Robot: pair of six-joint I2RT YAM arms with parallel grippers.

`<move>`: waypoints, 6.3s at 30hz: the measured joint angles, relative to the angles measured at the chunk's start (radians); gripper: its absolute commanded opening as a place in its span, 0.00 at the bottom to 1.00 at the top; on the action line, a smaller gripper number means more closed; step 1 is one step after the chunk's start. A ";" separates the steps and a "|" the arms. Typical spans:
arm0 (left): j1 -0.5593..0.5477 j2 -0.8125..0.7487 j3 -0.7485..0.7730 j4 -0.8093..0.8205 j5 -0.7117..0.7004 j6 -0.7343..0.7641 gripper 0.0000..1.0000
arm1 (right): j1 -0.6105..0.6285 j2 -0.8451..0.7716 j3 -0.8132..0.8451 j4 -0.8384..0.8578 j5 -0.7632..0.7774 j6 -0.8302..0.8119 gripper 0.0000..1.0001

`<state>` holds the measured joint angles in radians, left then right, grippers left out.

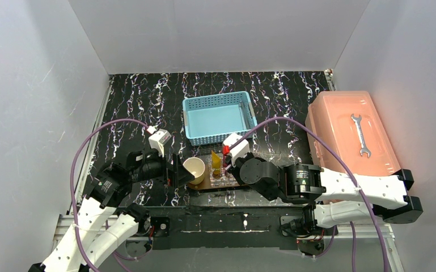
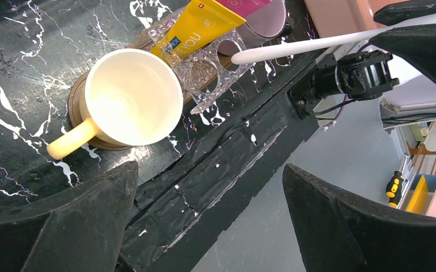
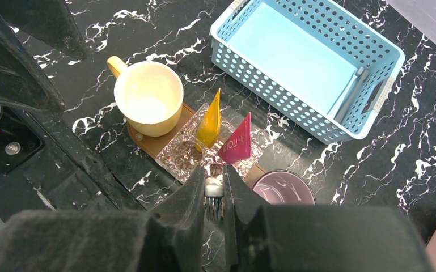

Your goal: Prepare toiletry sets of a toothbrush and toothpaste on the tray

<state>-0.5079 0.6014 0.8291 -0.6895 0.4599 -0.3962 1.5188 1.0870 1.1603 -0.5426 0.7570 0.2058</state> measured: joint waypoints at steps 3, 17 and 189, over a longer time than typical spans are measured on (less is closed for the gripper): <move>0.000 0.000 -0.002 0.000 0.000 0.000 0.98 | 0.000 -0.007 -0.021 0.019 0.005 0.001 0.01; 0.000 0.000 -0.002 0.000 0.000 0.000 0.98 | 0.000 -0.140 -0.256 0.200 0.009 0.009 0.01; 0.000 -0.013 -0.021 0.007 0.005 -0.004 0.99 | -1.041 0.929 0.492 -0.010 -0.554 -0.033 0.19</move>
<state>-0.5079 0.5884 0.8085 -0.6823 0.4648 -0.4004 0.4778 2.0159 1.6524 -0.5526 0.2031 0.1730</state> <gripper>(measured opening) 0.992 0.341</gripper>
